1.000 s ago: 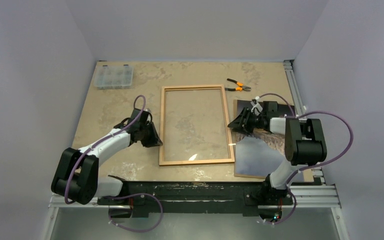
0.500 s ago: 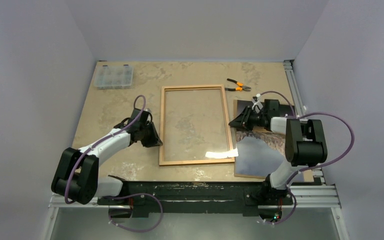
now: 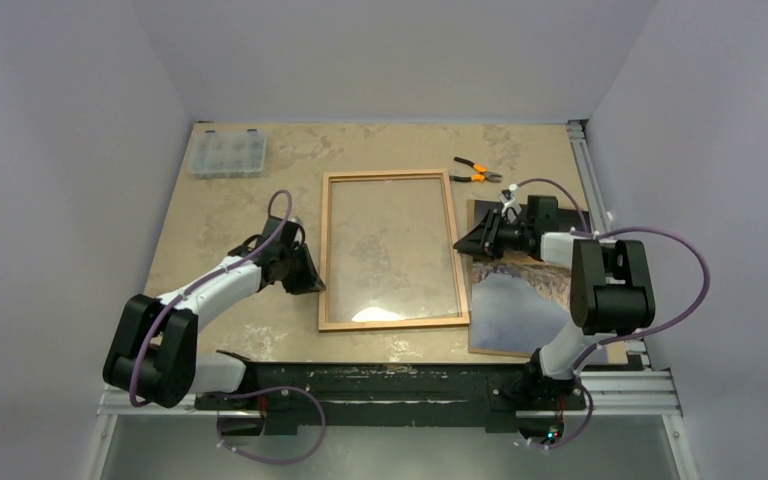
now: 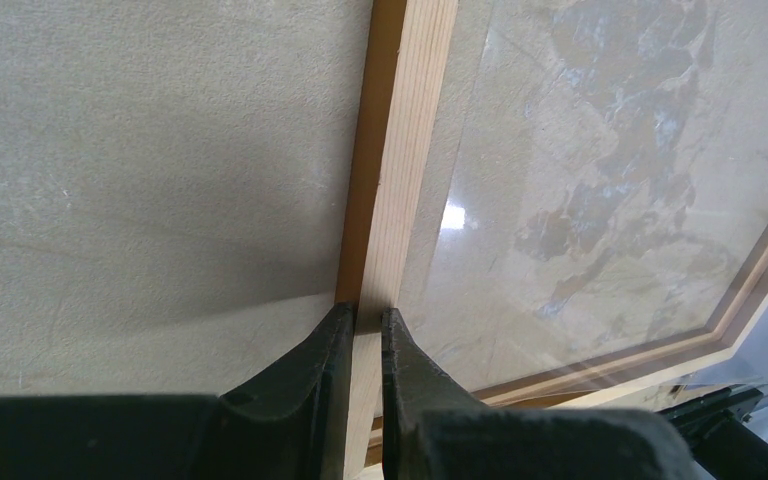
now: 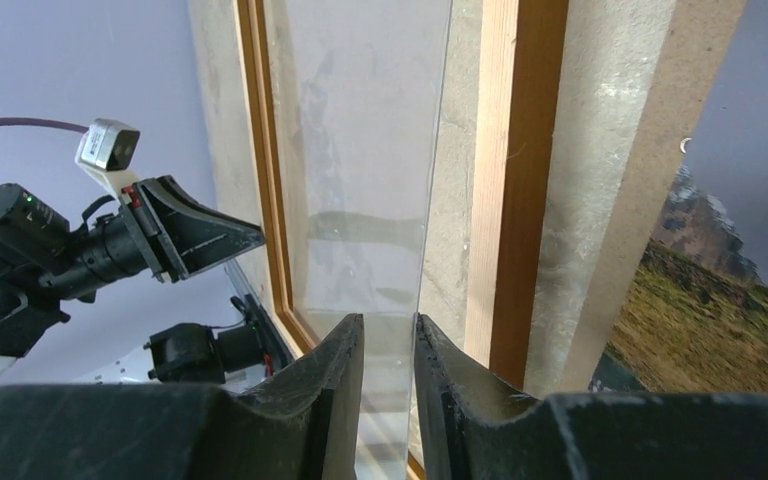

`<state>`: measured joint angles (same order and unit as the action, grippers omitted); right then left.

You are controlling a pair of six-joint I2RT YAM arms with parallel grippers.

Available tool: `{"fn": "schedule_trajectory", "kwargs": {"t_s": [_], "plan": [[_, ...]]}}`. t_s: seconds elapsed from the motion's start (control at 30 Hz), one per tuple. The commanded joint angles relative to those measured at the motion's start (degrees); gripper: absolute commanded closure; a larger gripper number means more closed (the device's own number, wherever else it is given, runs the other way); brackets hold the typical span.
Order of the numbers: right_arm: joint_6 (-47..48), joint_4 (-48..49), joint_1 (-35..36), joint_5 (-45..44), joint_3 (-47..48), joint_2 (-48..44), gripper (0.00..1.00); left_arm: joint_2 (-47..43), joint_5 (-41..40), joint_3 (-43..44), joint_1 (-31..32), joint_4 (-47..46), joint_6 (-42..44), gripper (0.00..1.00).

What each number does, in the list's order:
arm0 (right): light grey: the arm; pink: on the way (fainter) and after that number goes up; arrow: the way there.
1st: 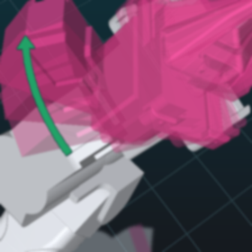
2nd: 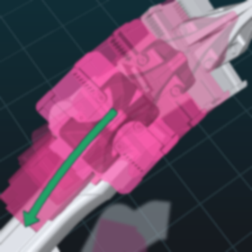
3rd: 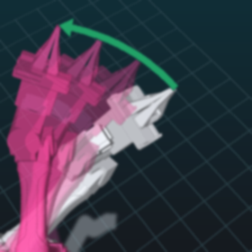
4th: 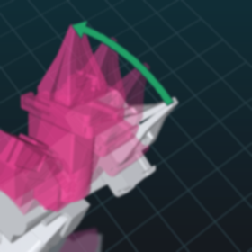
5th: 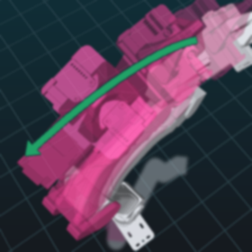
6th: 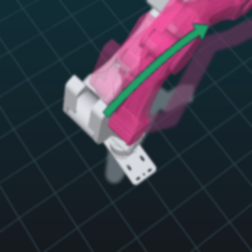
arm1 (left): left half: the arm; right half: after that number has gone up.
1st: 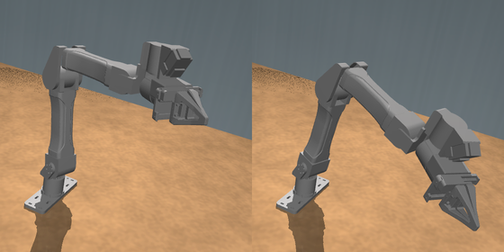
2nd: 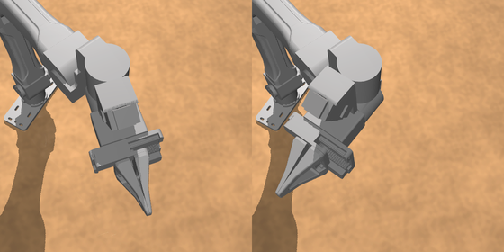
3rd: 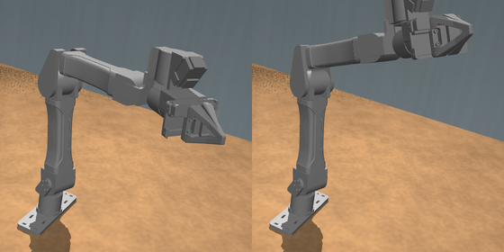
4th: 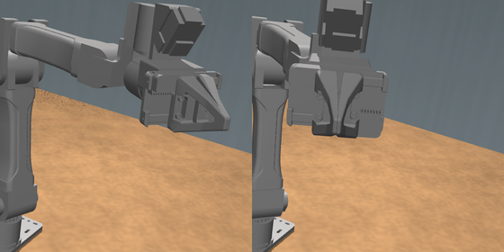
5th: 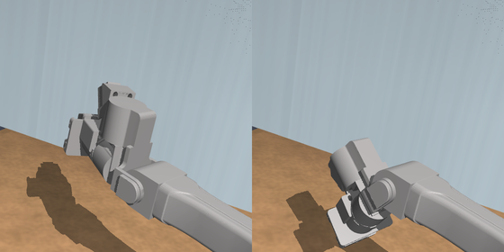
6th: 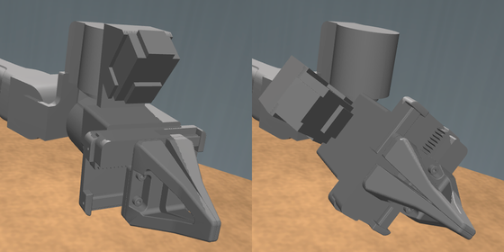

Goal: Put the photo into the frame
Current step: Adjust the photo frame item on the photo frame.

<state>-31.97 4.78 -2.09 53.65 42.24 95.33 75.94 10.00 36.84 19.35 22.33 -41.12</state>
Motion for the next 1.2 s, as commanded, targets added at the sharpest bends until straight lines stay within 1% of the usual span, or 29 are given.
{"fn": "schedule_trajectory", "kwargs": {"t_s": [0.0, 0.17, 0.43, 0.63, 0.67, 0.77, 1.17], "plan": [[0.2, 0.7, 1.6, 3.5, 3.2, 1.5, 0.75, 3.0, -4.7, -1.7, 1.0, 3.2, 1.4, 0.91], [-0.1, 0.3, 5.8, 3.2, 4.9, 2.6, 0.75, 3.0, -4.8, -1.7, 1.0, 3.3, 1.5, 0.91], [-0.6, 0.1, 8.2, 2.9, 6.4, 4.3, 0.76, 3.0, -4.7, -1.6, 1.1, 3.3, 1.5, 0.91], [-0.2, -0.6, 8.4, 2.4, 6.6, 3.6, 0.82, 3.0, -4.7, -1.6, 1.1, 3.3, 1.5, 0.91], [-0.1, -1.0, 8.4, 2.2, 6.6, 3.4, 0.84, 3.0, -4.7, -1.6, 1.1, 3.3, 1.5, 0.91], [0.0, -1.8, 8.3, 1.9, 6.7, 2.3, 0.99, 3.0, -4.7, -1.6, 1.1, 3.4, 1.5, 0.91], [0.2, -7.5, 8.3, 0.3, 9.4, -6.3, 1.0, 3.0, -4.9, -1.5, 1.1, 3.5, 1.5, 0.91]]}}
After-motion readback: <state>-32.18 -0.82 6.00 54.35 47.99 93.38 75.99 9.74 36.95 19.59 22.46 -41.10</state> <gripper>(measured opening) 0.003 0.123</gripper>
